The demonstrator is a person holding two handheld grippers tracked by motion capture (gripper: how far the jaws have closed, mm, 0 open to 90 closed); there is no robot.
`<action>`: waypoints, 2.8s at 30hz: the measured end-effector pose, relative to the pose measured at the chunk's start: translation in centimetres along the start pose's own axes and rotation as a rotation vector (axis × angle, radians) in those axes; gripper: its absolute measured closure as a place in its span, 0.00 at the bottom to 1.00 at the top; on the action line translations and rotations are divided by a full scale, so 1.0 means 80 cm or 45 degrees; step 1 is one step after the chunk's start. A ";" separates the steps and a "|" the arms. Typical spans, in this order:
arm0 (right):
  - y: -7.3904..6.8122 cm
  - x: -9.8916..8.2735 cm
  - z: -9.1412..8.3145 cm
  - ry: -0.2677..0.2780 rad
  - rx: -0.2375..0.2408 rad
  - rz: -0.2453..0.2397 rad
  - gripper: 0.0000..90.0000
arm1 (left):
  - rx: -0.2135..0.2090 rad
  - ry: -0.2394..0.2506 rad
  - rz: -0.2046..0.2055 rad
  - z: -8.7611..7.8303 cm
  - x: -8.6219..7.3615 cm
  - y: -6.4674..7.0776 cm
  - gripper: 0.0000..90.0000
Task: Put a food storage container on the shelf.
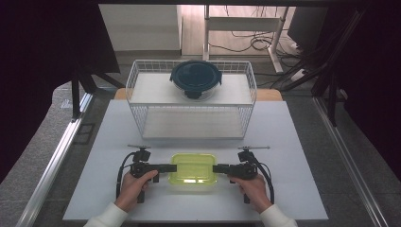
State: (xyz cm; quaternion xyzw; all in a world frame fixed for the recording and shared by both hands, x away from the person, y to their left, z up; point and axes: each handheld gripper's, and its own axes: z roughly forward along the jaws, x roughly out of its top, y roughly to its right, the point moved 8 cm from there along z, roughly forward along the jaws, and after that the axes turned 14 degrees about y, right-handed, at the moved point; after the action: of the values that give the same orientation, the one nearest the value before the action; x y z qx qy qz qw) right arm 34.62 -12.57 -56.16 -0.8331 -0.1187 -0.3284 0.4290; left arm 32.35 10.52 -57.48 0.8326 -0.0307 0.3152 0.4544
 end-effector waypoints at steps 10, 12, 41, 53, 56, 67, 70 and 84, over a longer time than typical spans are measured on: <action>-0.003 -0.001 -0.001 -0.017 0.032 0.100 0.82 | -0.056 -0.007 -0.046 0.001 -0.003 0.006 0.80; -0.005 0.000 -0.003 -0.015 0.031 0.103 0.84 | -0.053 0.002 -0.035 -0.001 -0.003 0.008 0.81; -0.052 0.031 -0.043 0.098 0.080 -0.112 0.88 | -0.133 0.107 0.156 -0.034 0.020 0.065 0.83; -0.062 0.039 -0.049 0.124 0.089 -0.162 0.88 | -0.143 0.120 0.187 -0.040 0.027 0.073 0.84; -0.064 0.041 -0.050 0.129 0.087 -0.175 0.88 | -0.146 0.121 0.189 -0.040 0.028 0.074 0.84; -0.073 0.057 -0.045 0.150 0.083 -0.218 0.88 | -0.147 0.139 0.184 -0.047 0.046 0.076 0.84; -0.076 0.063 -0.041 0.155 0.089 -0.229 0.88 | -0.147 0.145 0.185 -0.052 0.052 0.078 0.84; -0.109 0.100 -0.046 0.207 0.126 -0.297 0.88 | -0.151 0.204 0.257 -0.077 0.089 0.106 0.84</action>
State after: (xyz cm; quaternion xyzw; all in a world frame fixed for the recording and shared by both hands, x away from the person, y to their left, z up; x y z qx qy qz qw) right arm 34.89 -10.87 -43.90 -0.7621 -0.1955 -0.4363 0.4365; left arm 32.07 12.03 -44.90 0.7692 -0.0965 0.4224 0.4697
